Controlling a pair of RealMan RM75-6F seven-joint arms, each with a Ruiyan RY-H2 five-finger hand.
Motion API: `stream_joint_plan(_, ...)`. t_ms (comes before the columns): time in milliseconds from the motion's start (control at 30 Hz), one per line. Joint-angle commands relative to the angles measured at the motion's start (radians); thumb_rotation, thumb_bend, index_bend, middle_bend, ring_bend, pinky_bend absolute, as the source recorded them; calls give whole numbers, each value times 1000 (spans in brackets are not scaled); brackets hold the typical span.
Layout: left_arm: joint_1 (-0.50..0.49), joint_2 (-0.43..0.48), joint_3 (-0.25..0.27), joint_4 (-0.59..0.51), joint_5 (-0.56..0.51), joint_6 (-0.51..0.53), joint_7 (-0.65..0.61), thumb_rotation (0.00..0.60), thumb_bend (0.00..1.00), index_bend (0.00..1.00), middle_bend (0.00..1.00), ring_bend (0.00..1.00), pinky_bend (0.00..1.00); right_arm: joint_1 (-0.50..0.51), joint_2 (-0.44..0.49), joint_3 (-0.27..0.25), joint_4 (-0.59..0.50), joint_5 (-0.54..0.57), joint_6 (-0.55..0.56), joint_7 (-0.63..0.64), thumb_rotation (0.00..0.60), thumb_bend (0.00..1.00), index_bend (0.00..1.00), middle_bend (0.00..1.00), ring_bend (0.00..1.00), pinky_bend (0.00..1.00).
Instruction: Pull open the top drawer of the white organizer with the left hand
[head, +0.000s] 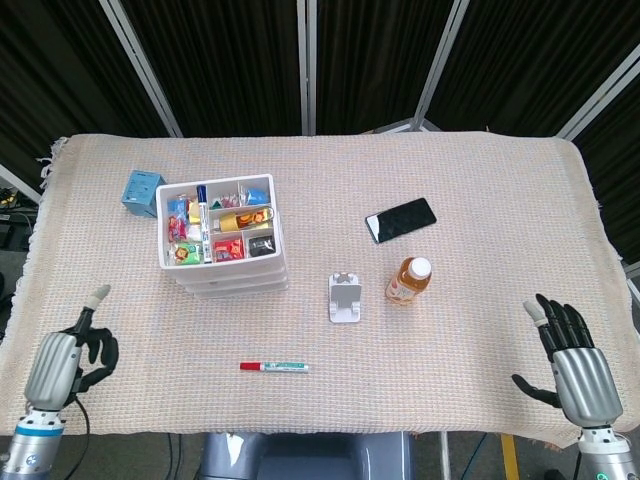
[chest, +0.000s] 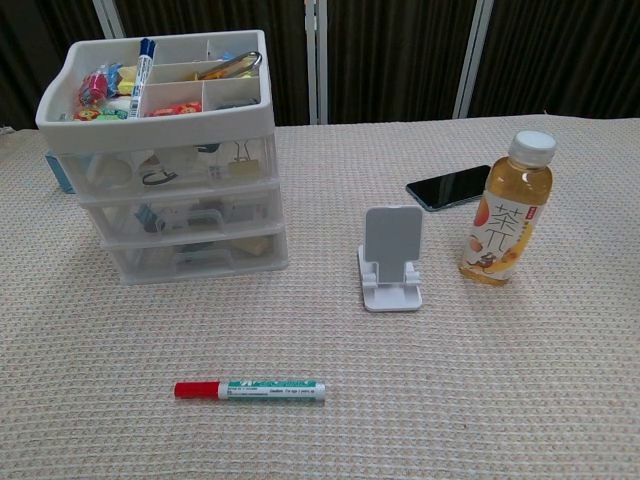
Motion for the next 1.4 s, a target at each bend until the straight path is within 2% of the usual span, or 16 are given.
stream_joint_plan(33, -79, 8, 30, -63, -26, -153, -134, 600, 702, 0, 807, 793, 650, -1, 5, 0, -3, -1, 3, 8, 600, 18, 0, 0, 0, 0)
stream_joint_plan(200, -155, 4, 24, -101, -73, -292, -246, 600, 704, 0, 807, 793, 651, -4, 16, -2, -9, -11, 14, 25, 600, 18, 0, 0, 0, 0)
stream_joint_plan(500, -236, -88, -28, -75, -162, -406, -307, 600, 706, 0, 807, 793, 651, -9, 26, -6, -16, -26, 28, 40, 600, 18, 0, 0, 0, 0)
stream_joint_plan(1033, -310, -243, -116, -4, -342, -474, -241, 600, 706, 0, 807, 793, 652, -12, 37, -11, -22, -40, 36, 57, 600, 18, 0, 0, 0, 0)
stream_joint_plan(1400, -338, -306, -140, 29, -415, -495, -190, 600, 705, 0, 807, 793, 651, -13, 43, -12, -24, -43, 37, 68, 600, 18, 0, 0, 0, 0)
